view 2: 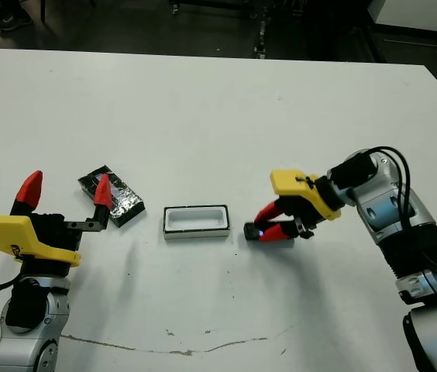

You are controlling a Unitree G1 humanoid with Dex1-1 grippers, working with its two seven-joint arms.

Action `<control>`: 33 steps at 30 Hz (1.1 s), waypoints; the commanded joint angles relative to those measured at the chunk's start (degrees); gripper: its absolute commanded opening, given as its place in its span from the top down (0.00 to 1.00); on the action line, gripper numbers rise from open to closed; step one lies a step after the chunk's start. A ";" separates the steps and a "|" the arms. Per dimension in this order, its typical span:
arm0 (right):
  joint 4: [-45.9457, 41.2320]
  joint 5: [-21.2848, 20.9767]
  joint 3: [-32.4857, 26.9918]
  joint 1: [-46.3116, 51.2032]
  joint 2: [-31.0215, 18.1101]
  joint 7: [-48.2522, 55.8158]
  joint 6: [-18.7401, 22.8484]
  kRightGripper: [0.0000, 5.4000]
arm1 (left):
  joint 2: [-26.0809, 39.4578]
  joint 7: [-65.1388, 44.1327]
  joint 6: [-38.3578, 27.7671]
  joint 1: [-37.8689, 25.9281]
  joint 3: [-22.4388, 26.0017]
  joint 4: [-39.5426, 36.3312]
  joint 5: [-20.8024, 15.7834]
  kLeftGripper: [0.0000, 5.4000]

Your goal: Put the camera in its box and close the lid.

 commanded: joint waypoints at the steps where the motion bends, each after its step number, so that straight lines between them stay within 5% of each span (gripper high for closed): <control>1: 0.01 4.46 -4.03 -1.28 1.31 -1.06 3.78 0.69 | 0.03 -0.27 -0.07 0.16 0.13 0.49 -0.56 0.00; 13: -0.11 11.34 -8.92 -7.09 5.34 -3.65 9.19 0.69 | 0.08 -0.40 -0.84 0.29 0.09 0.82 -0.20 0.00; 21: 5.76 14.18 -8.61 -5.89 13.45 -8.12 13.62 0.69 | 0.12 -0.36 0.11 0.39 0.19 0.45 -1.04 0.00; 33: 8.22 11.45 -5.17 -2.90 19.23 -11.70 13.18 0.69 | -0.12 -0.38 0.13 0.20 0.12 0.53 -1.69 0.00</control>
